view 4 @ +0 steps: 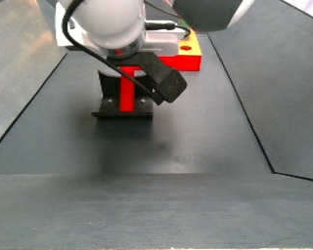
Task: Pick up the arch object. Move up. Place the arch object on the fixture. Regrasp the arch object. Rotate the arch object. Move to above the board. Insert the arch object.
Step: Place the arch object on the fixture, then regrasp the arch object.
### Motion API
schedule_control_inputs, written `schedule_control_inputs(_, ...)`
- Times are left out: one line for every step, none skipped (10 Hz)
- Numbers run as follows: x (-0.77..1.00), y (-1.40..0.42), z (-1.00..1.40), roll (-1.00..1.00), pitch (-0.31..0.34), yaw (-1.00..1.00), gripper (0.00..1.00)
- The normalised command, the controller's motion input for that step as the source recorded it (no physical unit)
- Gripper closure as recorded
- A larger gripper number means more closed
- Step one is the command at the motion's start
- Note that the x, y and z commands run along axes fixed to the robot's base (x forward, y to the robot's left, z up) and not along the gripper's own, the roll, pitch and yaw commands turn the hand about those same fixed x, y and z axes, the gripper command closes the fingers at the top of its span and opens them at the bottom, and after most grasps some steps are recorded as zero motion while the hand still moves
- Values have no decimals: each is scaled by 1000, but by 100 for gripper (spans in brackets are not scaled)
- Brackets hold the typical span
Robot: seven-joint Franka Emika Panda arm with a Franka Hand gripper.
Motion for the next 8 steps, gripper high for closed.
schedule_control_inputs(0, 0, 0, 0, 0, 0, 0)
schedule_control_inputs(0, 0, 1000, 34, 5, -10, 0)
schedule_control_inputs(-3, 3, 1000, 40, 5, -5, 0)
schedule_control_inputs(-20, 6, 1000, 48, 18, 4, 0)
schedule_control_inputs(-27, 5, 1000, 55, 28, 7, 0)
schedule_control_inputs(-31, 4, 1000, 56, 37, 8, 0)
schedule_control_inputs(-30, 12, 829, 47, 60, 0, 0)
schedule_control_inputs(-25, 14, 639, 41, 69, -5, 0)
